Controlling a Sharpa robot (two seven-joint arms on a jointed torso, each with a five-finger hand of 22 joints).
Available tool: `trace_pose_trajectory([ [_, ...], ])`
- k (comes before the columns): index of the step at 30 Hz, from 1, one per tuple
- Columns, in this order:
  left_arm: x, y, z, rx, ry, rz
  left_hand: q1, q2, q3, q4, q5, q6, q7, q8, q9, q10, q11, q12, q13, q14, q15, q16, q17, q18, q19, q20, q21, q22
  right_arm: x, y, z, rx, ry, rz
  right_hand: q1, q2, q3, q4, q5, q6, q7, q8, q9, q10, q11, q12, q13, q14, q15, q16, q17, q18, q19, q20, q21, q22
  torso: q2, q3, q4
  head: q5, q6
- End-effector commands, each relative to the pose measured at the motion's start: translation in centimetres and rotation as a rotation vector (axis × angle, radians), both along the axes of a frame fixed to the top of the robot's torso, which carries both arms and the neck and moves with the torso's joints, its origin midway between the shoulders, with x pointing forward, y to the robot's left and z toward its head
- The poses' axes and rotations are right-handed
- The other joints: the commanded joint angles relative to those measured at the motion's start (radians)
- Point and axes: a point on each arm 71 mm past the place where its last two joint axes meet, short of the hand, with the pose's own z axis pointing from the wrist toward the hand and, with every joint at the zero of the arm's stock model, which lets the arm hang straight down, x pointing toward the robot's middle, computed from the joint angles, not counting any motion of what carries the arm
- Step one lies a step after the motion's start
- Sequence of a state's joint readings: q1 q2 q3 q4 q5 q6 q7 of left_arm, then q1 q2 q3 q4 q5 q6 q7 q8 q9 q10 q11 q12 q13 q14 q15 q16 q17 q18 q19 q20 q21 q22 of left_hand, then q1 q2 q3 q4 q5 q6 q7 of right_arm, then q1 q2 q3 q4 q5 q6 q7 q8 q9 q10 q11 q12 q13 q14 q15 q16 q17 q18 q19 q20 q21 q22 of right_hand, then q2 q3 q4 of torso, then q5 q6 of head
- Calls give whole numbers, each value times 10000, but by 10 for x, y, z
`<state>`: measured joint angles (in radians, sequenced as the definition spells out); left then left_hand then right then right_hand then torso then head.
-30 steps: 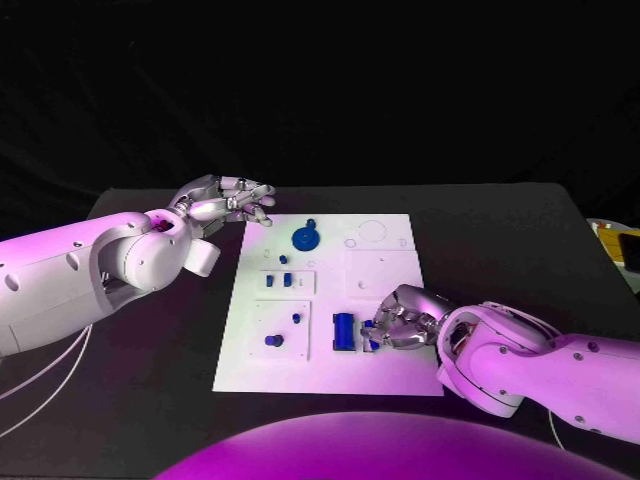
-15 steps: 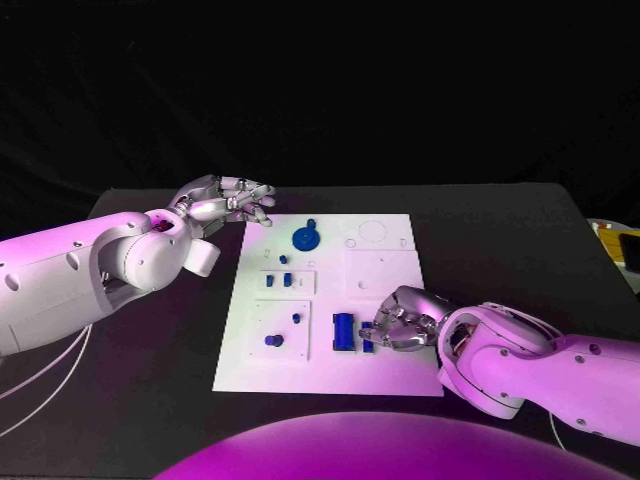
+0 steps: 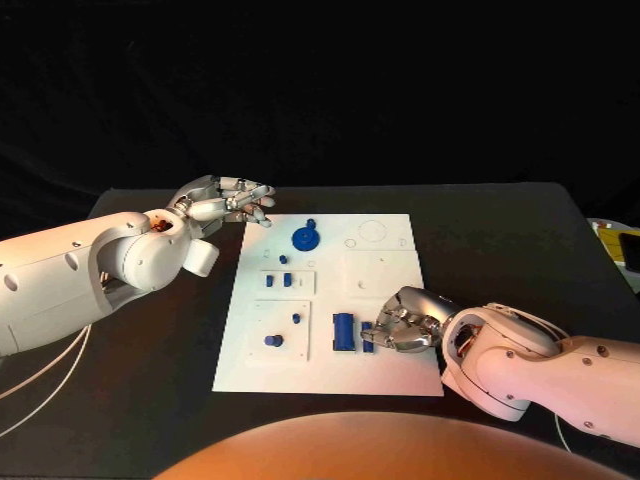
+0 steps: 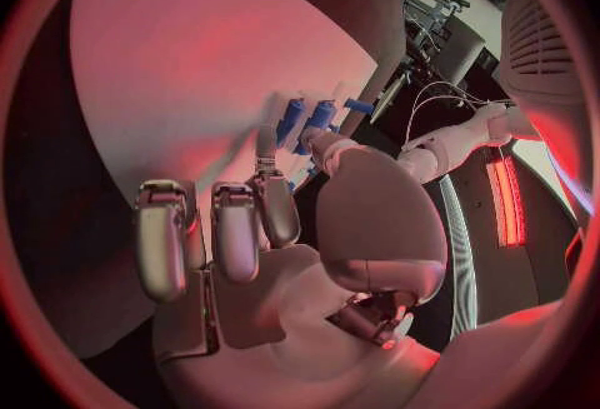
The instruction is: Assemble the parts on the task board
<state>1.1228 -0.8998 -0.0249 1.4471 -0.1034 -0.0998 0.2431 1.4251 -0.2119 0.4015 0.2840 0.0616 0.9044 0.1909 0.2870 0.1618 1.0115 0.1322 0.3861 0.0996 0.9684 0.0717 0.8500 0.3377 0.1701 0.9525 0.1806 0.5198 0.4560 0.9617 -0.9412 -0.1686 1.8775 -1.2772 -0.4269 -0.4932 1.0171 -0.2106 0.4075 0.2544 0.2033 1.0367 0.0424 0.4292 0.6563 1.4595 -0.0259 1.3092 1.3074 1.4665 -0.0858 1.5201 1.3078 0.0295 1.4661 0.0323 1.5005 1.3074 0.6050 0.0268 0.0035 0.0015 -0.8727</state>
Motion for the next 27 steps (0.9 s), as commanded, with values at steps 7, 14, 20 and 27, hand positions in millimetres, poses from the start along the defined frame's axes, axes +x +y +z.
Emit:
trace_pose_trajectory([
  [7,-1,-2,1,-78,-39,-187,16,133,-69,21,-28,-63,21,35,-16,-103,4,66,-14,22,27,-55,12,124,75,-25,-59,-18,1,-1,0,-241,-283,550,1757,-130,1,-1074,-1528,-22,27,62,-161,91,-18,-13,894,799,-26,68,1346,-147,802,-108,23,2437,-5,-5,0,-40,1],
  [14,-1,-2,1,-78,-41,-193,16,133,-69,21,-28,-63,21,35,-16,-103,4,66,-14,22,27,-55,12,124,75,-25,-59,-18,3,2,-2,-366,-404,650,1794,-114,-8,-1098,-1518,-2,35,59,-185,95,-14,-5,903,804,-23,79,1379,-151,807,-107,38,2442,-2,-8,10,-40,1],
  [20,0,-2,1,-75,-42,-187,16,133,-69,21,-28,-63,21,35,-16,-103,4,66,-14,22,27,-55,12,124,75,-25,-59,-18,4,1,-1,-369,-505,599,1636,-69,-97,-982,-1497,18,53,50,-231,99,4,-10,907,804,-9,78,1376,-151,808,-98,39,2442,-1,-15,10,-42,1],
  [27,0,-2,1,-67,-48,-166,16,133,-69,21,-28,-63,21,35,-16,-103,4,66,-14,22,27,-55,12,124,75,-25,-59,-18,3,-3,5,318,-719,562,1312,-37,-323,-665,-1188,-1,73,33,-316,63,24,-117,853,794,10,61,1333,-131,776,-79,-51,2416,-14,-10,9,-24,1],
])
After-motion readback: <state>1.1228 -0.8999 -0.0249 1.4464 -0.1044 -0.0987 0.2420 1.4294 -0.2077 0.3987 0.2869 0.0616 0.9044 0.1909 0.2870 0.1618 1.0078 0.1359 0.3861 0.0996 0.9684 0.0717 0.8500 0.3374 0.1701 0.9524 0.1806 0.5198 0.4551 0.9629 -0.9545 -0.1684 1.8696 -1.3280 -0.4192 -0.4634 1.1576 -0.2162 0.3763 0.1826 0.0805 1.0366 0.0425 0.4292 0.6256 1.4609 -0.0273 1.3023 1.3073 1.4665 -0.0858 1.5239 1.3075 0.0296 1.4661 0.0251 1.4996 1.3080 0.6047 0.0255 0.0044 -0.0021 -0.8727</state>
